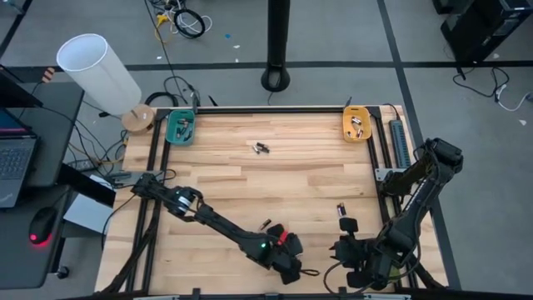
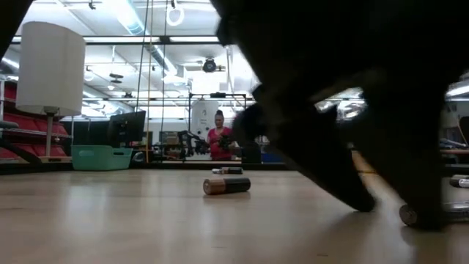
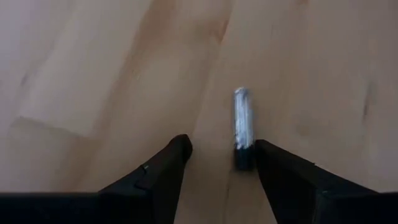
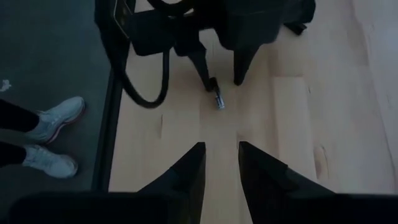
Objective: Sort batteries
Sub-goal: Put the silver battery into the yellow bin
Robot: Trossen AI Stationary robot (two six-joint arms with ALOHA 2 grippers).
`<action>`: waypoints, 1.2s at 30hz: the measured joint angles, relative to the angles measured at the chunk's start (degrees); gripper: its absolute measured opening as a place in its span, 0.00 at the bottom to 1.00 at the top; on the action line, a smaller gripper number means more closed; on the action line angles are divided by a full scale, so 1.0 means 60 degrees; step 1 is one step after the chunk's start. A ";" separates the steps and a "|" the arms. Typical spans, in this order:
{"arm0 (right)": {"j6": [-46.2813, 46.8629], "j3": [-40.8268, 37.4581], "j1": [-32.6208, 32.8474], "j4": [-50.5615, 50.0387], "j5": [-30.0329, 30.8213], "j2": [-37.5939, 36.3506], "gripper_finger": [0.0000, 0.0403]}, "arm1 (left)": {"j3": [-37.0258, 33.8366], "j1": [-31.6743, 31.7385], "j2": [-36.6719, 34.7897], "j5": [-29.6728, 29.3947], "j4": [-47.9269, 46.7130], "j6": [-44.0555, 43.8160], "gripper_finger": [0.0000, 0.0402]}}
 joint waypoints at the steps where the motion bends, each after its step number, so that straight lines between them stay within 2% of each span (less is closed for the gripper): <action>1: 0.0000 0.0000 0.0000 0.0002 0.0019 0.0002 0.26 | -0.0001 0.0007 -0.0034 -0.0124 -0.0248 0.0103 0.52; 5: 0.0008 -0.0004 0.0000 0.0048 0.0054 0.0002 0.26 | -0.0031 0.0026 -0.0190 -0.0596 -0.0734 0.0779 0.52; 13: 0.0173 -0.0004 0.0000 0.0265 0.0070 0.0002 0.24 | -0.0047 -0.0012 -0.0270 -0.0671 -0.0795 0.1676 0.49; 19: 0.0124 -0.0004 0.0000 0.0408 0.0294 0.0002 0.22 | -0.0080 -0.0329 -0.0551 -0.1417 -0.0933 0.2917 0.49; 25: -0.0053 -0.0004 -0.0052 0.0668 0.0371 0.0002 0.22 | -0.0069 -0.0301 -0.0555 -0.0448 0.0132 0.4620 0.49; 29: -0.0056 -0.0004 -0.0073 0.0909 0.0375 0.0002 0.22 | -0.0062 -0.0084 -0.0569 -0.0153 0.0757 0.4837 0.49; 36: -0.0075 -0.0004 -0.0073 0.0951 0.0375 0.0002 0.21 | -0.0092 0.0294 -0.0569 0.0747 0.0965 0.5571 0.49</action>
